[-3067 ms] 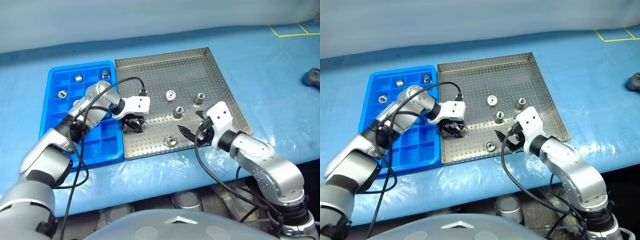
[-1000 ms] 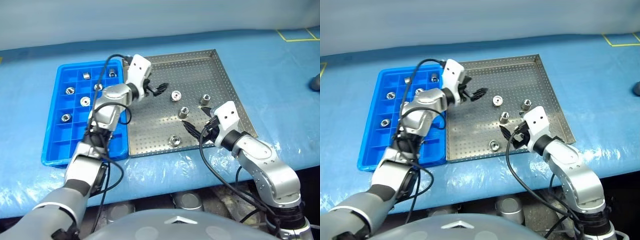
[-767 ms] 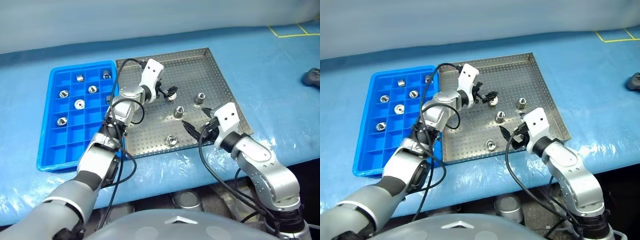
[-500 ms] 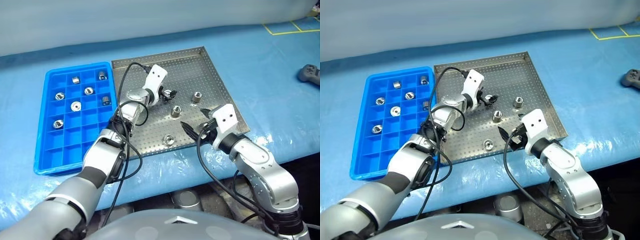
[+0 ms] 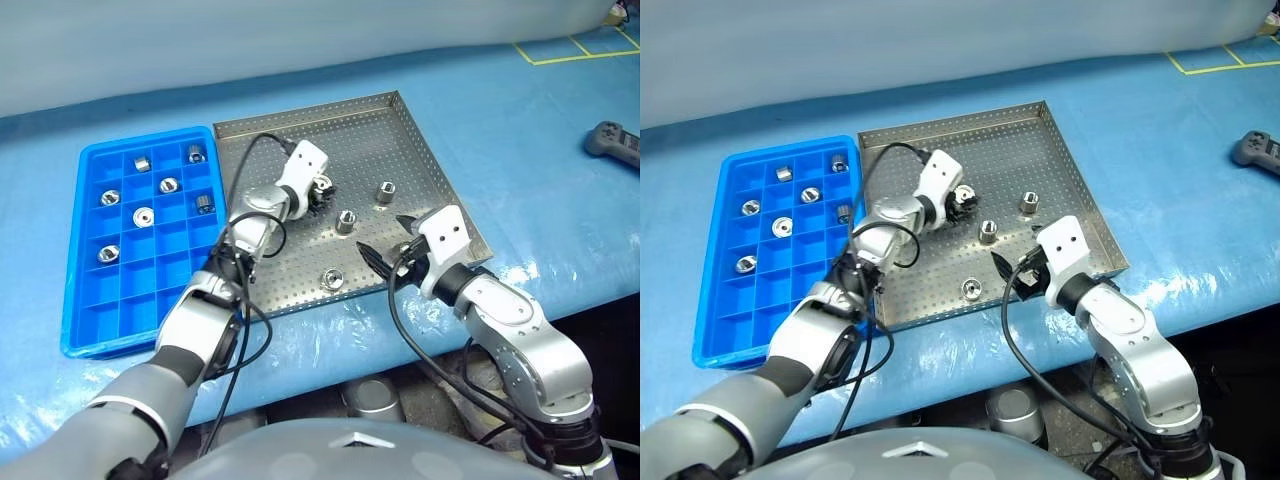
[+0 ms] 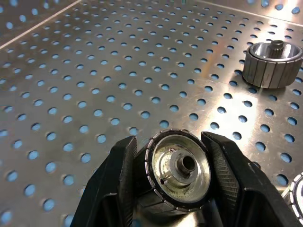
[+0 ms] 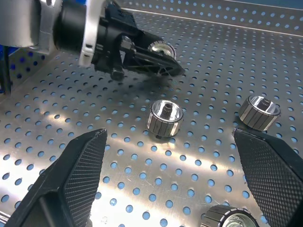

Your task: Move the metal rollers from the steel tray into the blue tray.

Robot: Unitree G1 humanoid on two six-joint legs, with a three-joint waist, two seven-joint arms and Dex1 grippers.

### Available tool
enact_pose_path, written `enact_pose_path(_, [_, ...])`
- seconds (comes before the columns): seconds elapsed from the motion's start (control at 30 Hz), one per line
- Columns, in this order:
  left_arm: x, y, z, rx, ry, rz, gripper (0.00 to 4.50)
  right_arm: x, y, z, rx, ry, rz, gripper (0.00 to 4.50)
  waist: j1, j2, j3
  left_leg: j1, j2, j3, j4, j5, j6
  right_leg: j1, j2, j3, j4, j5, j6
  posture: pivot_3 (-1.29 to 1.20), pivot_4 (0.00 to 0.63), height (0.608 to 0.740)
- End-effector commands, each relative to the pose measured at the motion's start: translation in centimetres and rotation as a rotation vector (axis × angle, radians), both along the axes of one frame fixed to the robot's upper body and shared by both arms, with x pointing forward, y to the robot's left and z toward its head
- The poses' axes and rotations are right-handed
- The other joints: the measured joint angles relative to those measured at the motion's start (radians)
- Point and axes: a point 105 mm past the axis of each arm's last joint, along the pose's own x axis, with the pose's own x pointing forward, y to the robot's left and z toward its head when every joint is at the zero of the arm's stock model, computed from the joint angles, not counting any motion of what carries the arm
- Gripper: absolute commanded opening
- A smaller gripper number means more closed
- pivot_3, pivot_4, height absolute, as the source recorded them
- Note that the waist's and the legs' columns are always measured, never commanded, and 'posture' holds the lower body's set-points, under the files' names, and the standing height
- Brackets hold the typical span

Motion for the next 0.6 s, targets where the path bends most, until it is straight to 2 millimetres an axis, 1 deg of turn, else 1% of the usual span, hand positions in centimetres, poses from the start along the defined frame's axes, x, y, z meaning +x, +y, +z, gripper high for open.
enact_pose_path(0.03, [-0.5, 2.9, 5.7, -0.13, -0.169, 0.102, 1.88, -0.1, 1.4, 1.4, 0.017, -0.052, 0.06, 4.5, 0.004, 0.0, 0.0, 0.0, 0.0, 0.0, 0.0, 0.0, 0.0, 0.0, 0.0, 0.0, 0.0, 0.0, 0.0, -0.23, 0.15, 0.74])
enact_pose_path(0.1, [-1.8, 5.4, 7.7, -0.192, -0.23, 0.173, 1.88, -0.1, 2.8, 1.8, 0.033, -0.064, 0.12, 4.5, 0.011, 0.0, 0.0, 0.0, 0.0, 0.0, 0.0, 0.0, 0.0, 0.0, 0.0, 0.0, 0.0, 0.0, 0.0, -0.22, 0.15, 0.74])
enact_pose_path(0.17, [-3.6, 7.9, 9.3, -0.225, -0.298, 0.23, 1.88, -0.2, 4.4, 2.4, 0.041, -0.079, 0.201, 4.5, 0.014, 0.0, 0.0, 0.001, 0.0, 0.0, 0.0, 0.001, -0.001, 0.0, 0.0, 0.0, 0.001, 0.0, 0.0, -0.19, 0.15, 0.74])
enact_pose_path(0.23, [-5.5, 10.5, 9.9, -0.218, -0.328, 0.309, 1.88, 0.0, 5.8, 2.8, 0.055, -0.091, 0.263, 4.5, 0.024, 0.0, 0.0, 0.001, 0.001, 0.0, 0.0, 0.001, -0.002, 0.0, 0.0, 0.0, 0.001, 0.001, -0.001, -0.15, 0.15, 0.74])
enact_pose_path(0.27, [-6.3, 11.5, 9.9, -0.201, -0.335, 0.343, 1.88, 0.0, 6.4, 3.0, 0.061, -0.095, 0.29, 4.5, 0.03, 0.0, 0.0, 0.001, 0.001, -0.001, 0.0, 0.001, -0.002, 0.0, 0.0, -0.001, 0.001, 0.001, -0.002, -0.13, 0.15, 0.74])
enact_pose_path(0.33, [-8.1, 13.7, 9.5, -0.157, -0.336, 0.421, 1.88, -0.1, 7.9, 3.3, 0.069, -0.1, 0.38, 4.5, 0.05, 0.0, 0.0, 0.001, 0.001, -0.001, 0.0, 0.002, -0.003, 0.0, 0.0, -0.001, 0.002, 0.002, -0.003, -0.08, 0.15, 0.74])
enact_pose_path(0.4, [-9.7, 15.0, 9.0, -0.126, -0.326, 0.465, 1.88, -0.4, 9.4, 3.4, 0.071, -0.101, 0.468, 4.5, 0.073, 0.0, 0.0, 0.002, 0.001, -0.001, 0.0, 0.002, -0.003, 0.001, 0.0, -0.002, 0.002, 0.002, -0.003, -0.05, 0.15, 0.74])
enact_pose_path(0.5, [-11.9, 16.0, 7.5, -0.068, -0.3, 0.5, 1.88, -0.5, 11.0, 3.3, 0.056, -0.11, 0.557, 4.5, 0.115, -0.001, 0.0, 0.001, 0.001, -0.002, 0.0, 0.002, -0.004, 0.001, -0.001, -0.003, 0.002, 0.002, -0.004, 0.0, 0.15, 0.74])
enact_pose_path(0.53, [-12.4, 16.2, 7.2, -0.056, -0.29, 0.505, 1.88, -0.4, 11.3, 3.2, 0.05, -0.114, 0.57, 4.5, 0.13, -0.001, 0.0, 0.001, 0.001, -0.002, 0.0, 0.002, -0.004, 0.001, -0.001, -0.003, 0.001, 0.002, -0.004, 0.0, 0.15, 0.74])
enact_pose_path(0.6, [-13.7, 16.7, 5.7, 0.001, -0.25, 0.529, 1.88, -0.6, 12.4, 3.1, 0.05, -0.109, 0.629, 4.5, 0.154, -0.001, 0.0, 0.001, 0.0, -0.002, 0.0, 0.003, -0.005, 0.001, -0.002, -0.004, 0.001, 0.003, -0.004, 0.03, 0.15, 0.74])
